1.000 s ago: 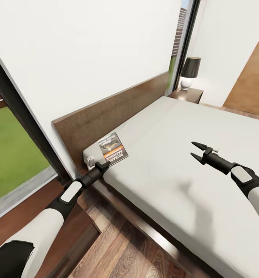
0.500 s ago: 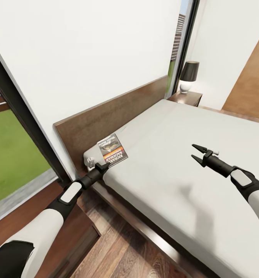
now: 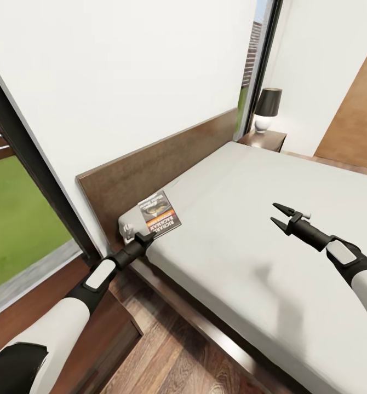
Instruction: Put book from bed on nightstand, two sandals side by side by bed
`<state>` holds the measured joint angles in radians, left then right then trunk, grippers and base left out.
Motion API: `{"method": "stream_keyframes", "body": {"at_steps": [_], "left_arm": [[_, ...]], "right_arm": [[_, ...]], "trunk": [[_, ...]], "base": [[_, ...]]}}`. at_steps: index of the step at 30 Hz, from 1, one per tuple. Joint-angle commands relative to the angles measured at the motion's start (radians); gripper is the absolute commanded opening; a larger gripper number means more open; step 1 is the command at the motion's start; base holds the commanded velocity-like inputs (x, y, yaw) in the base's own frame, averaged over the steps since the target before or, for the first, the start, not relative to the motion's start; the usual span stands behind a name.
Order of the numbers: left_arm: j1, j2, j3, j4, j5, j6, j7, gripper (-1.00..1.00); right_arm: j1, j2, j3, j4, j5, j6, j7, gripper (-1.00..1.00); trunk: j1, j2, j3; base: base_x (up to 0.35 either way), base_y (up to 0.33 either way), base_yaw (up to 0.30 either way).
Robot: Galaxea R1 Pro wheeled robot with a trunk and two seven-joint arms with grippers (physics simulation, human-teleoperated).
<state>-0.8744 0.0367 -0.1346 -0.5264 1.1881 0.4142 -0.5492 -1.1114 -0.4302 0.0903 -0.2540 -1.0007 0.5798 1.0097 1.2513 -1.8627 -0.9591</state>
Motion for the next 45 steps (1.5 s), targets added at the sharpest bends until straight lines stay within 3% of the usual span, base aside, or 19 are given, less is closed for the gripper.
{"method": "stream_keyframes", "body": {"at_steps": [1, 16, 29, 45], "left_arm": [[-0.001, 0.001, -0.005, 0.000, 0.011, 0.004, 0.000, -1.00], [0.012, 0.000, -0.006, 0.001, 0.011, 0.004, 0.001, -1.00], [0.043, 0.004, -0.005, -0.008, 0.011, 0.003, -0.003, -1.00], [0.051, 0.006, -0.006, -0.014, 0.011, 0.005, -0.003, -1.00]], "right_arm": [[-0.001, -0.001, 0.008, 0.000, -0.010, 0.005, 0.003, 1.00], [0.007, -0.001, 0.009, 0.008, -0.007, -0.002, 0.034, 1.00], [0.055, 0.001, 0.009, 0.009, -0.005, -0.070, 0.096, 1.00], [0.077, 0.004, 0.010, 0.009, -0.004, -0.078, 0.102, 1.00]], "trunk": [[0.000, 0.000, -0.001], [0.000, 0.000, 0.001], [0.000, 0.000, 0.019], [0.000, 0.000, 0.044]], "base": [[0.000, 0.000, 0.000], [0.000, 0.000, 0.000], [0.000, 0.000, 0.000], [0.000, 0.000, 0.000]]}}
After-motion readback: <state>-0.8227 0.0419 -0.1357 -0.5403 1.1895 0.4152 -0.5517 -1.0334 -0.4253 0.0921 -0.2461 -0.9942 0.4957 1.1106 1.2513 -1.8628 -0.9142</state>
